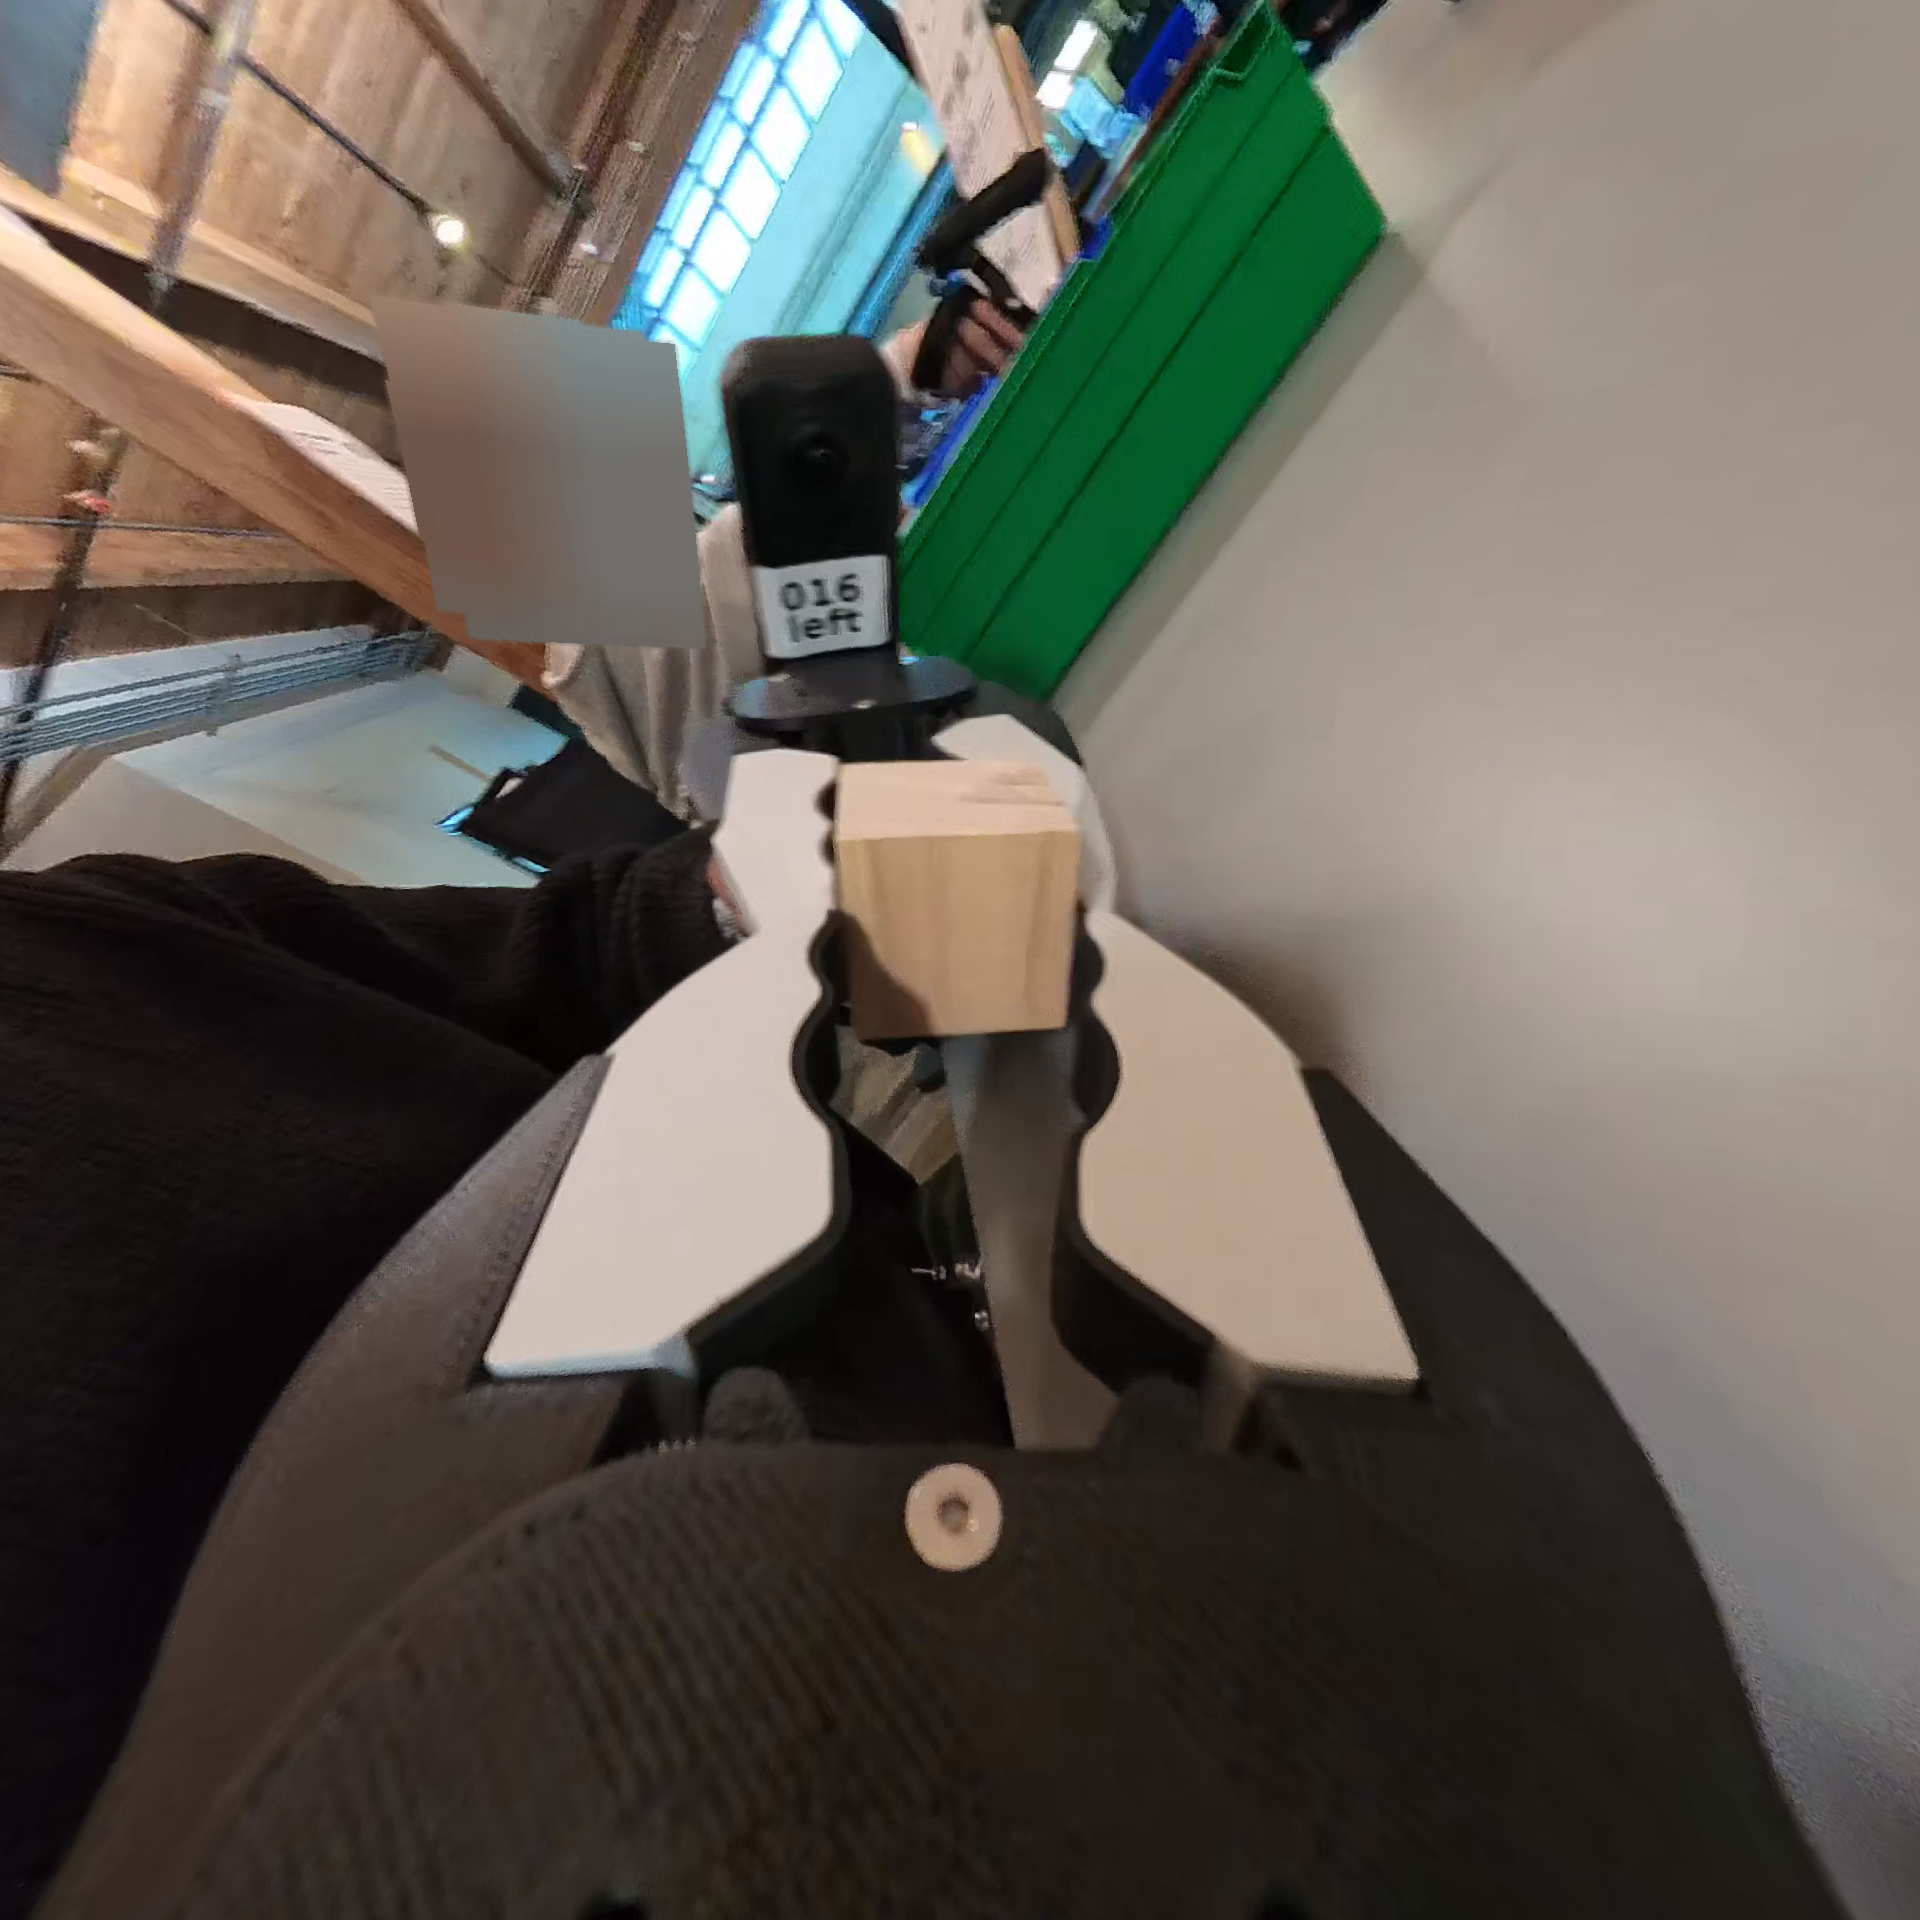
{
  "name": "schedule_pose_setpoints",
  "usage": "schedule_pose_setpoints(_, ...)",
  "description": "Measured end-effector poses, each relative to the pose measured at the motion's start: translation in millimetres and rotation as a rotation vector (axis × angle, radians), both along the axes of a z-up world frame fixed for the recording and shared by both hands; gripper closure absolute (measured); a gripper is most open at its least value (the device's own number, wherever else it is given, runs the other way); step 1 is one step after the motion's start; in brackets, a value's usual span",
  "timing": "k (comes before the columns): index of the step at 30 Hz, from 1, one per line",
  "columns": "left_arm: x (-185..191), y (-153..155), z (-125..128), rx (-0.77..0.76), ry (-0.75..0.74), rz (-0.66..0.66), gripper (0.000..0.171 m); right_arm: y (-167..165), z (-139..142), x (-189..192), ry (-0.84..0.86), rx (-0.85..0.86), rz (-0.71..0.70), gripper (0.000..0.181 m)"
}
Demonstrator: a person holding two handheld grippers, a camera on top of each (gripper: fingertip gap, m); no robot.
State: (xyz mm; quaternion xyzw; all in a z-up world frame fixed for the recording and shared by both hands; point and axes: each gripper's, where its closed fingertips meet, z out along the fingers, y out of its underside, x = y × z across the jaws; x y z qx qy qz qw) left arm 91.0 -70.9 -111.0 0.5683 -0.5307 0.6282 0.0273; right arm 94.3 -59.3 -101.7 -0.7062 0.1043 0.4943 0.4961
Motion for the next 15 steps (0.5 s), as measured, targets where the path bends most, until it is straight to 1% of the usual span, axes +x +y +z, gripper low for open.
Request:
schedule_pose_setpoints(10, -0.4, -2.1, -0.3, -0.02, -0.006, -0.009, 0.126, -2.1, -1.8, 0.1, -0.007, -0.009, 0.01, 0.14)
schedule_pose_setpoints(15, -0.7, -4.9, 6.0, -0.02, -0.052, -0.021, 0.124, -4.5, 4.6, 1.9, 0.005, 0.003, 0.009, 0.14)
